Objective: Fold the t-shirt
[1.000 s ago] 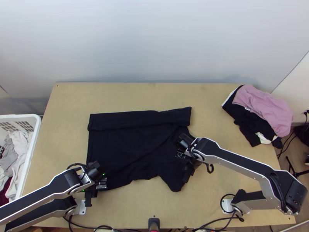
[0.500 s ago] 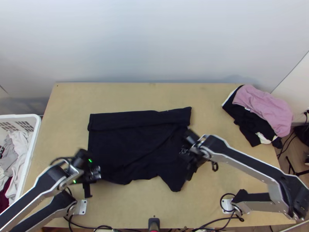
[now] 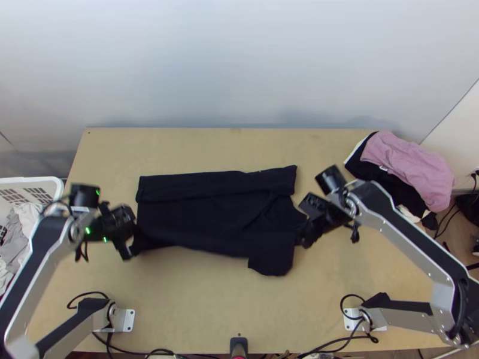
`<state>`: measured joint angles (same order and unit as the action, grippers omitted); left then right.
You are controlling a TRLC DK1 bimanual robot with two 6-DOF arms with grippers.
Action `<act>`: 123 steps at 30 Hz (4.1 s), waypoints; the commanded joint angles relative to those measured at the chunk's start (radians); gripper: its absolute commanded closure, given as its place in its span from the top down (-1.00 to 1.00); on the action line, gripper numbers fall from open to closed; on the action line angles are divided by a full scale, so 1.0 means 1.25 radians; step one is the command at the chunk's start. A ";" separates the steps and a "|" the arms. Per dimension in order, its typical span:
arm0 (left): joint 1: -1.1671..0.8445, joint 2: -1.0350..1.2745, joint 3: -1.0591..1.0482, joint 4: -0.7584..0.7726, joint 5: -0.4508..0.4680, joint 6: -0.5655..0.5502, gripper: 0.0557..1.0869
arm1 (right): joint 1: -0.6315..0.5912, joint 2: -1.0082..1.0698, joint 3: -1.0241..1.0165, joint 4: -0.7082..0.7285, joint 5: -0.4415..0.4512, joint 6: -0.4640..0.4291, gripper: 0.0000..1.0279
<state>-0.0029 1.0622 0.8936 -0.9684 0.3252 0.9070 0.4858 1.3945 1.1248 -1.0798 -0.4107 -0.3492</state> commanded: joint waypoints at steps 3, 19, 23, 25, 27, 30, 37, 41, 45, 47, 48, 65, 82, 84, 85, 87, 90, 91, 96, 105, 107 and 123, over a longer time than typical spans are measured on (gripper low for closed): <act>0.107 0.226 0.154 0.063 0.059 -0.064 -0.92 | -0.106 0.141 0.192 -0.027 -0.065 -0.019 -0.94; 0.027 0.571 0.263 0.178 -0.028 -0.065 -0.90 | -0.182 0.687 0.763 -0.239 -0.105 -0.062 -0.94; 0.037 0.624 0.277 0.197 -0.037 -0.063 -0.87 | -0.187 0.731 0.752 -0.238 -0.097 -0.062 -0.94; 0.046 0.641 0.286 0.209 -0.037 -0.069 -0.84 | -0.196 0.755 0.754 -0.236 -0.099 -0.059 -0.93; 0.050 0.656 0.296 0.215 -0.038 -0.081 -0.67 | -0.202 0.773 0.758 -0.236 -0.097 -0.053 -0.60; 0.050 0.662 0.298 0.224 -0.043 -0.084 -0.19 | -0.203 0.780 0.756 -0.236 -0.092 -0.052 -0.12; 0.116 0.613 0.345 0.221 -0.056 -0.116 0.91 | -0.224 0.735 0.761 -0.239 -0.080 -0.040 0.74; 0.193 0.588 0.417 0.205 -0.044 -0.139 0.91 | -0.249 0.699 0.767 -0.247 -0.049 -0.043 0.89; 0.287 0.641 0.548 0.049 0.044 -0.145 0.91 | -0.277 0.655 0.765 -0.253 -0.049 -0.043 0.91; 0.291 0.631 0.548 -0.008 0.072 -0.144 0.91 | -0.282 0.629 0.757 -0.255 -0.049 -0.041 0.91; 0.291 0.628 0.544 -0.030 0.075 -0.150 0.91 | -0.282 0.615 0.750 -0.257 -0.049 -0.040 0.91; 0.281 0.663 0.460 -0.158 0.241 -0.294 0.90 | -0.125 0.384 0.606 -0.253 -0.063 0.047 -0.26; 0.324 0.705 0.421 -0.125 0.324 -0.305 0.90 | 0.018 0.499 0.557 0.017 -0.068 -0.027 -0.94; 0.326 0.705 0.406 -0.109 0.326 -0.305 0.90 | 0.019 0.514 0.549 0.031 -0.072 -0.027 -0.94; 0.326 0.706 0.396 -0.099 0.326 -0.305 0.90 | 0.019 0.518 0.537 0.042 -0.072 -0.027 -0.94; 0.326 0.708 0.379 -0.079 0.329 -0.305 0.90 | 0.019 0.518 0.498 0.078 -0.072 -0.029 -0.94; 0.325 0.711 0.369 -0.068 0.346 -0.305 0.90 | 0.013 0.518 0.446 0.116 -0.072 -0.037 -0.94; 0.324 0.712 0.370 -0.068 0.349 -0.307 0.90 | 0.010 0.520 0.433 0.126 -0.072 -0.036 -0.94; 0.307 0.719 0.371 -0.067 0.352 -0.314 0.90 | 0.003 0.531 0.378 0.161 -0.072 -0.042 -0.94; 0.269 0.736 0.347 -0.007 0.357 -0.339 0.90 | 0.002 0.531 0.324 0.221 -0.072 -0.041 -0.94; 0.261 0.746 0.347 0.006 0.357 -0.345 0.90 | 0.002 0.534 0.321 0.223 -0.072 -0.041 -0.94; 0.175 0.808 0.385 0.070 0.357 -0.441 -0.55 | 0.000 0.550 0.313 0.244 -0.065 -0.036 -0.94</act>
<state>0.2516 2.0327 1.3556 -0.8951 0.7731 0.3981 0.4862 2.0705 1.5181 -0.7895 -0.4980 -0.4007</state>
